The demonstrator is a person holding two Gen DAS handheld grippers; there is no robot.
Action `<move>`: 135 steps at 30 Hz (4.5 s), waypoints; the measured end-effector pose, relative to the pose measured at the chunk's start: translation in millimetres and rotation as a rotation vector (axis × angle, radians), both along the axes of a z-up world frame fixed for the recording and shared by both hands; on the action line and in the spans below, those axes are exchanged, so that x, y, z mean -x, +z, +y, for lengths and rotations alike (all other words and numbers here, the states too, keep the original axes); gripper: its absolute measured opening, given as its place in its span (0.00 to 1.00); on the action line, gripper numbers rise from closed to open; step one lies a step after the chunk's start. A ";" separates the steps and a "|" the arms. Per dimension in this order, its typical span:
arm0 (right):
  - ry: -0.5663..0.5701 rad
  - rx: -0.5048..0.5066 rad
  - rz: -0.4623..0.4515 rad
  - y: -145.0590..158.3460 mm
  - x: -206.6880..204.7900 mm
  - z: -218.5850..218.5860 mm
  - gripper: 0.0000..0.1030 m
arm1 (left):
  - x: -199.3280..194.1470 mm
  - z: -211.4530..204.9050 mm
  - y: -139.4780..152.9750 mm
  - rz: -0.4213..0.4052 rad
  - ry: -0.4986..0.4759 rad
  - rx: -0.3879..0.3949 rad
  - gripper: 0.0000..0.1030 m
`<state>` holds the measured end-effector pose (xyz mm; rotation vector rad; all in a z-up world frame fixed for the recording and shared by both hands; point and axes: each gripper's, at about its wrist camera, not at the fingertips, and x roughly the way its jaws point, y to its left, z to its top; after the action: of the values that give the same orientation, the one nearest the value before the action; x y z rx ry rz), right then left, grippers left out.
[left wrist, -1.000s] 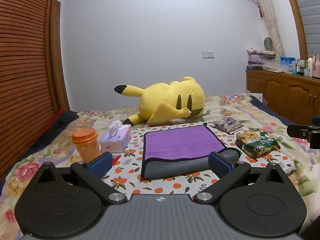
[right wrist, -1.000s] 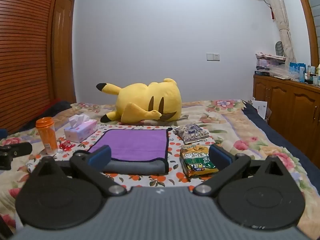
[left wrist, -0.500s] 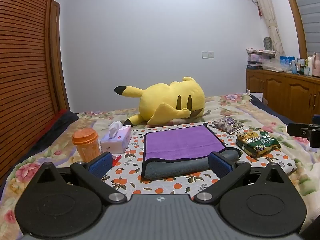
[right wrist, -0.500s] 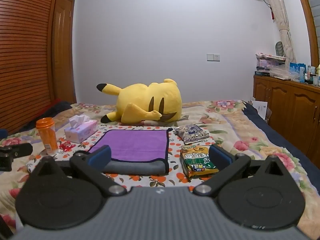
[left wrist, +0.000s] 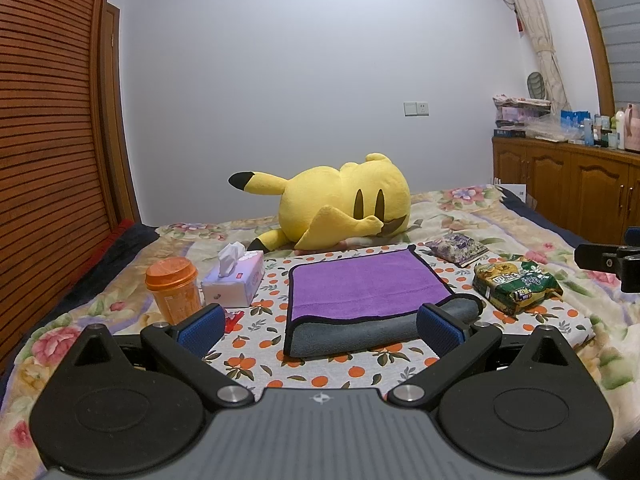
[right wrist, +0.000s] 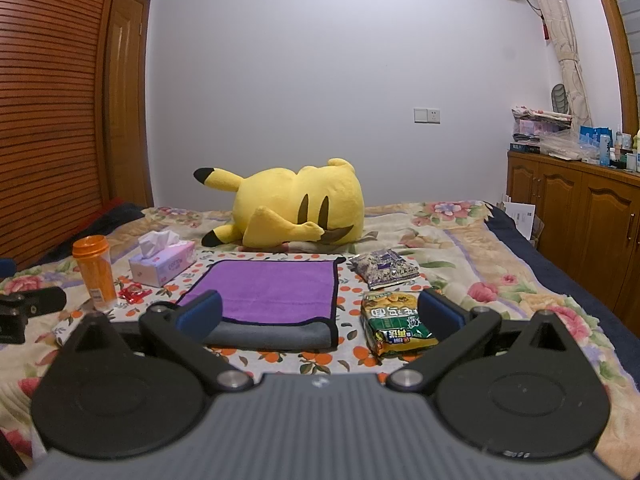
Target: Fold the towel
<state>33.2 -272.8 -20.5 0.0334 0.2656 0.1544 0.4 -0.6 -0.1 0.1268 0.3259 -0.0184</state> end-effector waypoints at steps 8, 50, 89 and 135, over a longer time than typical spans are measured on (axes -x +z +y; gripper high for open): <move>0.000 0.000 0.000 -0.3 -0.1 0.7 1.00 | 0.1 -0.3 0.0 -0.001 0.000 -0.002 1.00; 0.000 0.001 0.000 -1.2 -0.1 0.2 1.00 | -1.5 0.5 1.6 -0.001 0.000 -0.008 1.00; 0.056 0.019 0.095 -13.6 -42.7 13.7 1.00 | -57.8 8.3 -11.5 0.119 0.002 -0.026 1.00; 0.147 0.038 0.225 -37.7 -144.7 27.3 0.99 | -172.3 47.8 -44.1 0.284 -0.039 0.005 0.68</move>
<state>177.9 -245.5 -58.3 -0.0070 0.4955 0.2929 172.7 47.2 -44.2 0.1256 0.6066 -0.0761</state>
